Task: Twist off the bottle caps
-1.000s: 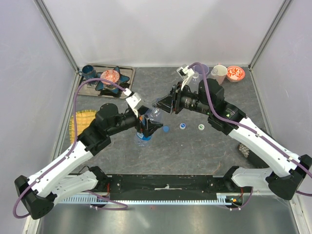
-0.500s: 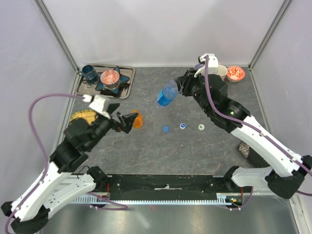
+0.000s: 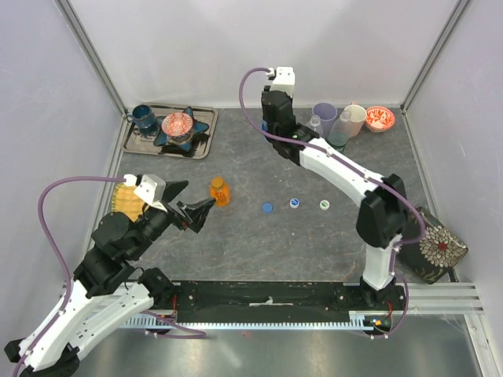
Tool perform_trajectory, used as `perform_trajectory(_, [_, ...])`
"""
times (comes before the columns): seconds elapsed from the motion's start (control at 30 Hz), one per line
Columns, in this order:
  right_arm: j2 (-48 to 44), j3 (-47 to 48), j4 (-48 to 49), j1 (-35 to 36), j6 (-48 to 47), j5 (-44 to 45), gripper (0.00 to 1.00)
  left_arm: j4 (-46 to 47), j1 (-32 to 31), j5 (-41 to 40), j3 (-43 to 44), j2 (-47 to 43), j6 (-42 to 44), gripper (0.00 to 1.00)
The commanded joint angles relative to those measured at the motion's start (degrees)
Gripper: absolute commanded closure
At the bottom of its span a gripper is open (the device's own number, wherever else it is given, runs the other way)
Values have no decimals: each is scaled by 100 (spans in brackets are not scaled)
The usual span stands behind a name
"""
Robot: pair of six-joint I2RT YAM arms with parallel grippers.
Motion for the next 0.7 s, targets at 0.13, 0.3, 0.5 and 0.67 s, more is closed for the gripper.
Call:
perform_trajectory(0.13, [1383,1972,-85,-436,-188,92,100,-52,9,84,-144,-17,117,1])
perform_trajectory(0.3, [1700,2323,-542,-578,-21,39,100,-53,18,137,-232,141,100,1])
perform_trajectory(0.5, [1815,2316,-816,-648,76,-101,100,53,9,285,-285,317,12,1])
perform_trajectory(0.67, [1885,2210,-1009,-666,261,-233,100,167,9,365,-364,343,-49,1])
